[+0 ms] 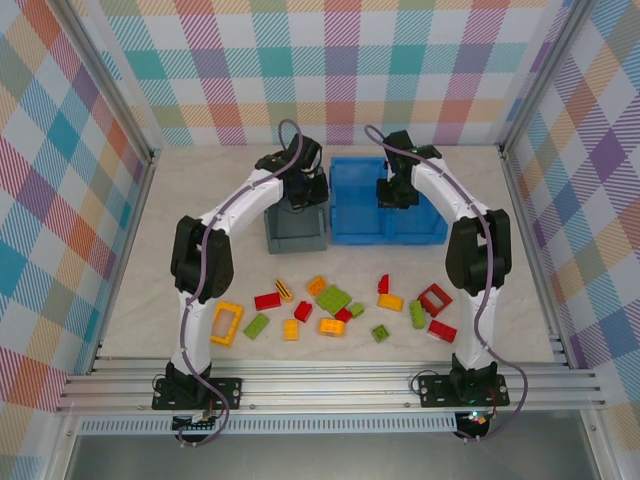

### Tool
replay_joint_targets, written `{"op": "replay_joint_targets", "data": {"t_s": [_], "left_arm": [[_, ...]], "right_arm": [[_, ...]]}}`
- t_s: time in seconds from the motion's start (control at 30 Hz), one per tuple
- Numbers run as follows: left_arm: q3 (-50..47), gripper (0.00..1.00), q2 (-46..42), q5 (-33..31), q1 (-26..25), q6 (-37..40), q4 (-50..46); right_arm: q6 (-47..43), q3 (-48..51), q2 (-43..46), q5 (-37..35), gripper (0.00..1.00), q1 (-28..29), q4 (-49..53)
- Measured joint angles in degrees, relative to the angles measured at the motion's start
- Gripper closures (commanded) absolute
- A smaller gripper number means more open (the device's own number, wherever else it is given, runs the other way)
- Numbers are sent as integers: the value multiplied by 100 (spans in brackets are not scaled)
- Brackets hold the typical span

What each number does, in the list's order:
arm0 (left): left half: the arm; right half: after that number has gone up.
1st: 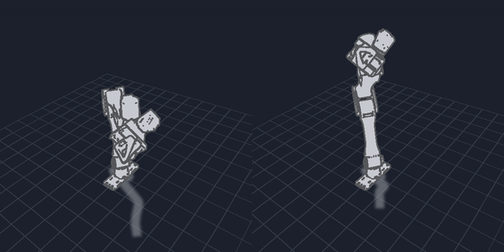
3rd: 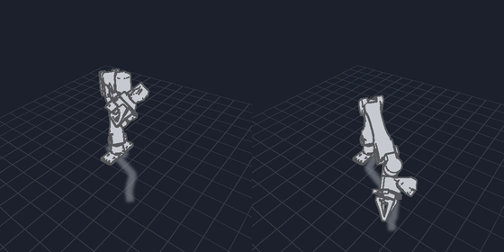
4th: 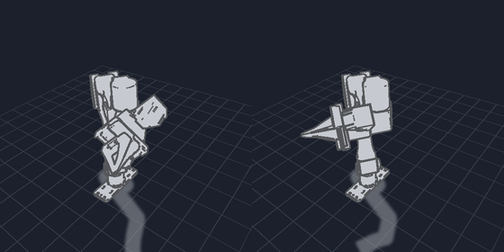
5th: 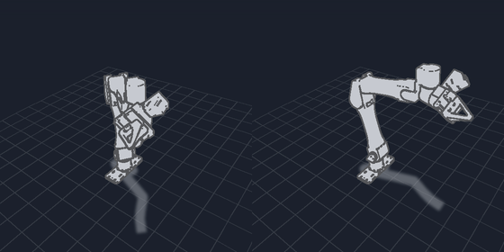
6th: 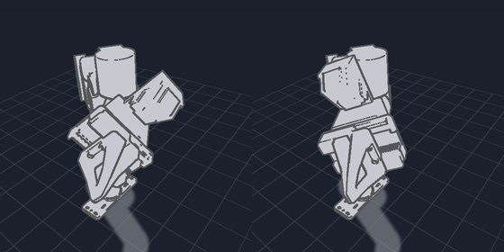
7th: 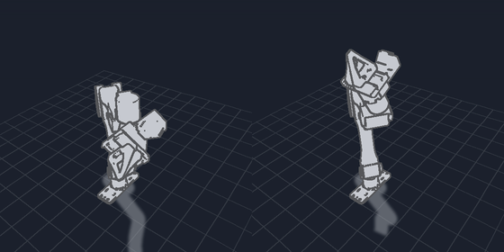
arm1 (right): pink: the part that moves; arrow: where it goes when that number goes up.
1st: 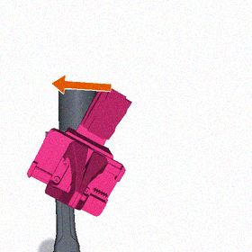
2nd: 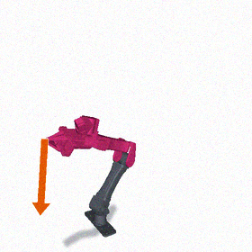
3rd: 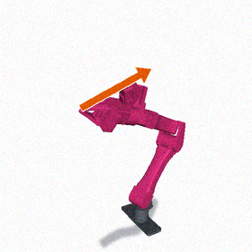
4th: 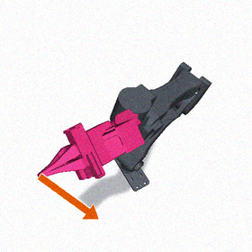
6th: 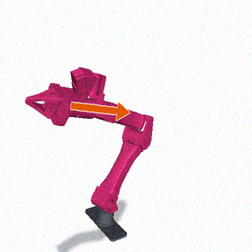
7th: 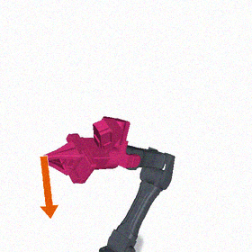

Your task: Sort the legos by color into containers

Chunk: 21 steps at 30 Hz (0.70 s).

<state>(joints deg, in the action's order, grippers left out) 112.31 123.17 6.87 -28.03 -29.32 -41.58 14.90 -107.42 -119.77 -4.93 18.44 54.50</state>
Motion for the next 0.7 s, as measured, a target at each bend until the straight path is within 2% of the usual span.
{"op": "replay_joint_targets", "data": {"t_s": [0.07,0.1,0.33,0.47,0.7], "left_arm": [[-2,65,2,-118,9,-28,-11],[0,61,9,-136,20,-33,-17],[37,43,22,-192,42,35,-44],[50,37,9,-291,42,26,-35],[33,35,-538,-531,42,17,-103]], "right_arm": [[-2,-48,-44,15,100,22,20],[-2,-74,-66,31,100,35,33],[39,-332,-240,138,100,52,122],[105,-511,-354,162,100,111,133],[243,-632,-433,205,100,247,144]]}}
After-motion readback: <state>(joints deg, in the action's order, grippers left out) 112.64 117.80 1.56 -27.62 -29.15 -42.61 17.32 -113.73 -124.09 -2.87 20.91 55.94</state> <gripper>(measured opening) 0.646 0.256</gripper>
